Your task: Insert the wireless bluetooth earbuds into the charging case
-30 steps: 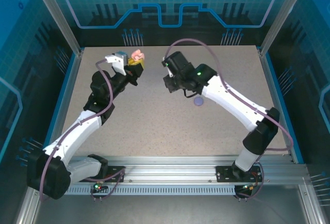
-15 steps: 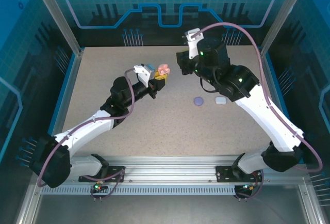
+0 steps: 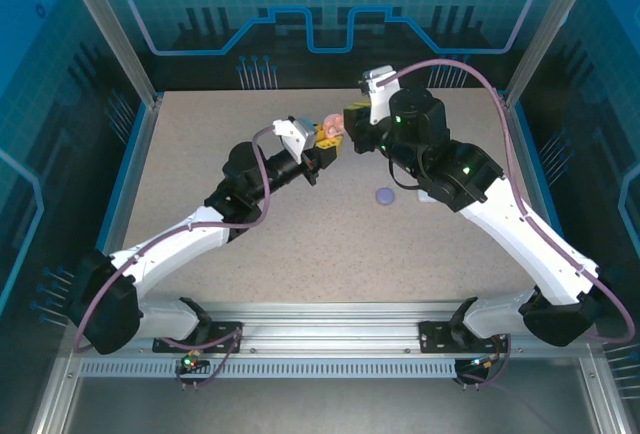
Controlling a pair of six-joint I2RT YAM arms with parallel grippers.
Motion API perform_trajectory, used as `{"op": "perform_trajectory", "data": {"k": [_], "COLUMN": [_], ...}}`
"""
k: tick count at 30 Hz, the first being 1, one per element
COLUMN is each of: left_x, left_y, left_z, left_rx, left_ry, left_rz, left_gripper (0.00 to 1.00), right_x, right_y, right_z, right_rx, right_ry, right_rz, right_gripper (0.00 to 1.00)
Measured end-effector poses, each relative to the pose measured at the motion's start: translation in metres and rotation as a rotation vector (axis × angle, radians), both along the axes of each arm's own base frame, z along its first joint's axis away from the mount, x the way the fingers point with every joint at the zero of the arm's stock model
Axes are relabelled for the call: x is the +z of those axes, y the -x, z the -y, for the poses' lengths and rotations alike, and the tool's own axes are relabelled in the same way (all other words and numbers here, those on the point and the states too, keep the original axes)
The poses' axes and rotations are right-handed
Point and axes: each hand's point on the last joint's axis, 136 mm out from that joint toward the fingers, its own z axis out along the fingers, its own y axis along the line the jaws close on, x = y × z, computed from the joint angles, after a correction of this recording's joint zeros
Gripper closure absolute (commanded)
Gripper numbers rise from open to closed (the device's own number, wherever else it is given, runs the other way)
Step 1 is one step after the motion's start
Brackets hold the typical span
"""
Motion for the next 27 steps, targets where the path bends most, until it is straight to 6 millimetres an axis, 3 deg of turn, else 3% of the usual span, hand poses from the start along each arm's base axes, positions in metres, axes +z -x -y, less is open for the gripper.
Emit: {"op": "perform_trajectory", "data": {"k": [14,27], "left_x": [0.003,-0.001], "left_y": [0.0,-0.001], "left_z": [0.002,0.003], "left_rx": [-0.003,0.002], "left_ry": [-0.006,-0.014], "left_rz": [0.008,-0.004], "left_gripper": [1.0,1.0], "right_x": [-0.024,-0.032], "right_y": [-0.006,-0.014], "right_z": [-0.011,-0.013], "right_rx": [0.025,0.021], "right_ry": [-0.02,-0.027], "right_rz": [-0.064,-0.087], "right_gripper": [0.82,0.83]}}
